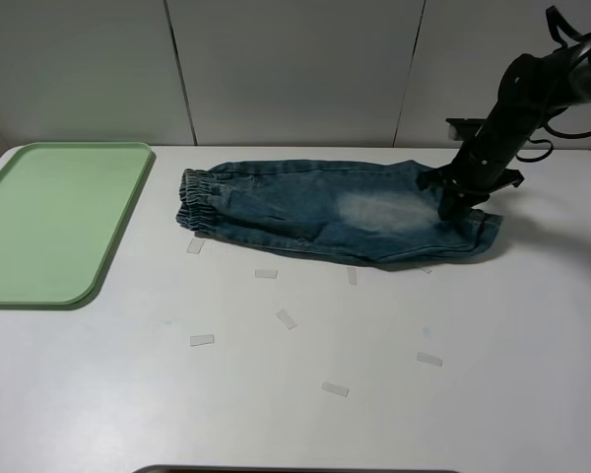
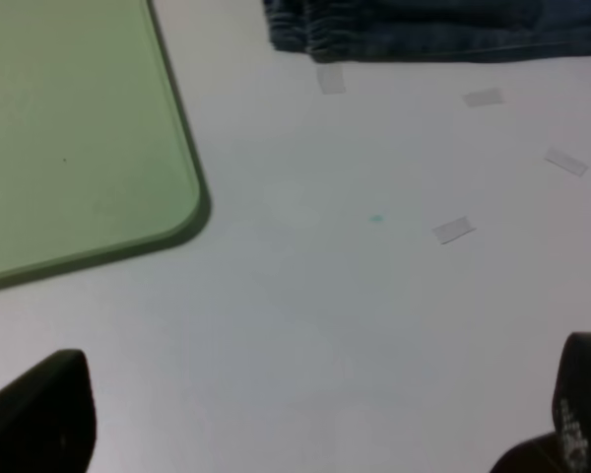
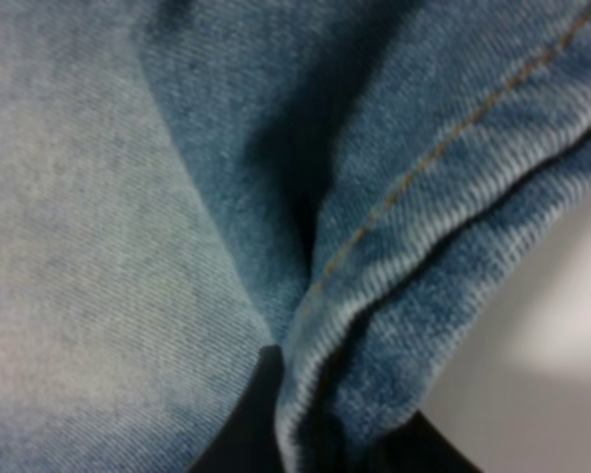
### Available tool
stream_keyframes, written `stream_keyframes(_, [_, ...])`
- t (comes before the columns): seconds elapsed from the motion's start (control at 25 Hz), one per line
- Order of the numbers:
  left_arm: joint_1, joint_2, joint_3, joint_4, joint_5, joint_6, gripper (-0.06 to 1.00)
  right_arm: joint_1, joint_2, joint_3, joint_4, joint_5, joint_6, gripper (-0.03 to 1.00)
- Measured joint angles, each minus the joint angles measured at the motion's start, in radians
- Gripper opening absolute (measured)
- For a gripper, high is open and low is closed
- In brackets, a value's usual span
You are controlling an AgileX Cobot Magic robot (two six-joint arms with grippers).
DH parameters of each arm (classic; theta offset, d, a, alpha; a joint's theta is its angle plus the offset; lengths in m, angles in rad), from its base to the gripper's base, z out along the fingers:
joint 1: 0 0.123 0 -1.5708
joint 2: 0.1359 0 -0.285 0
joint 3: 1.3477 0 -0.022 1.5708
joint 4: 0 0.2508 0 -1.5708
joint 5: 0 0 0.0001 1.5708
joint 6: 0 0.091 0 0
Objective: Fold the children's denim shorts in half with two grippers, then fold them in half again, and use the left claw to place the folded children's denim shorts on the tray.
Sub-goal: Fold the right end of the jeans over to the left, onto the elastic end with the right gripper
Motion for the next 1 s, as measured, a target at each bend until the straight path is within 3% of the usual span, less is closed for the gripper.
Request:
stream_keyframes(0.32, [0.000, 0.000, 0.000, 0.000, 0.000, 0.000, 0.92, -0.087, -0.084, 0.004, -0.366, 0.076, 0.256, 0.04])
stream_keyframes(0.44, [0.000, 0.000, 0.000, 0.000, 0.000, 0.000, 0.92, -0.097, -0.102, 0.004, -0.440, 0.099, 0.351, 0.04])
stream_keyframes(0.6, [0.000, 0.000, 0.000, 0.000, 0.000, 0.000, 0.92, -0.057, -0.127, 0.004, -0.413, 0.101, 0.377, 0.04])
stream_keyframes(1.0, [0.000, 0.000, 0.000, 0.000, 0.000, 0.000, 0.92, 0.139, -0.164, -0.014, -0.201, 0.088, 0.364, 0.04])
